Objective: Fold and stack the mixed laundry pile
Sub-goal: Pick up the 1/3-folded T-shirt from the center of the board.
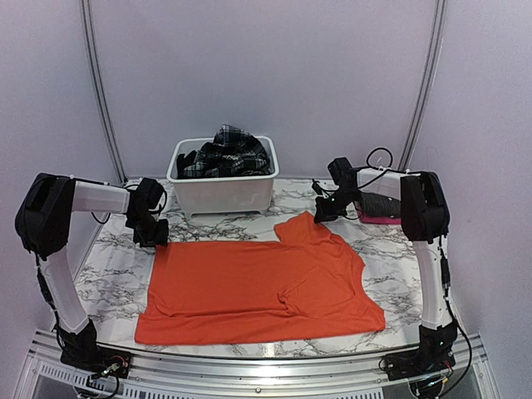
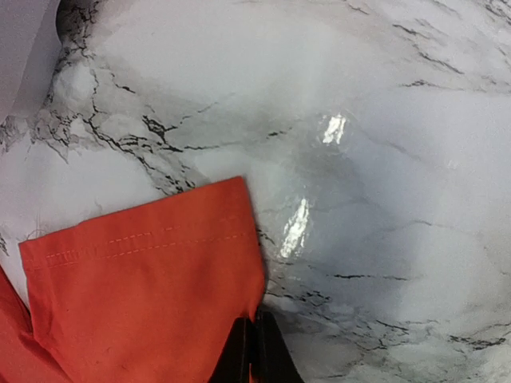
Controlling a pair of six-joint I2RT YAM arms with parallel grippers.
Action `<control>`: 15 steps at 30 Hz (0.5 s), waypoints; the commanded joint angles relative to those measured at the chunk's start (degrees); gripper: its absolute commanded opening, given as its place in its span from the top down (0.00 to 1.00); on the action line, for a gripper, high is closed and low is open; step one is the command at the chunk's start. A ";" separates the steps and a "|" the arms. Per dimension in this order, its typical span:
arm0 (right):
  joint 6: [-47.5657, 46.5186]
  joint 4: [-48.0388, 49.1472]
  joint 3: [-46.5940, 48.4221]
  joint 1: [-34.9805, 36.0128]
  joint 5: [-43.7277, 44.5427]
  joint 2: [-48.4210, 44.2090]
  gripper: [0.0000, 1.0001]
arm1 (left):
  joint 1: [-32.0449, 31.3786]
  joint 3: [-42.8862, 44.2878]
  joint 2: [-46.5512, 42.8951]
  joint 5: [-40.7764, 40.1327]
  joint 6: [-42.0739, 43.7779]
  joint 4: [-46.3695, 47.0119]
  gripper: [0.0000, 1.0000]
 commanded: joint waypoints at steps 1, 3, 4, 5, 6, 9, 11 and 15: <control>0.52 -3.35 1.10 -0.49 2.66 3.41 1.00 | 0.75 2.47 3.03 -1.23 1.98 -0.05 0.60; 0.87 -3.32 1.99 -1.00 2.16 3.76 1.00 | 1.16 3.06 4.05 -1.06 1.80 -0.08 0.62; 1.03 -3.31 2.62 -1.27 2.03 3.92 1.00 | 1.30 3.28 4.56 -0.73 1.68 0.03 0.64; 1.15 -3.37 3.25 -1.47 1.82 4.09 1.00 | 1.53 3.41 5.02 -0.51 1.56 0.04 0.67; 1.28 -3.32 3.93 -1.70 1.49 4.33 1.00 | 1.70 3.61 5.36 -0.15 1.47 0.03 0.72; 1.77 -4.00 7.07 -2.18 0.08 5.48 1.00 | 1.86 3.90 5.70 1.34 1.20 0.75 0.88; 1.92 -4.74 9.26 -2.31 -0.46 6.24 1.00 | 1.86 4.19 5.46 2.14 1.13 1.36 0.97; 1.96 -5.78 11.91 -2.25 -2.04 6.17 1.00 | 1.92 4.89 4.02 2.57 1.56 2.26 1.00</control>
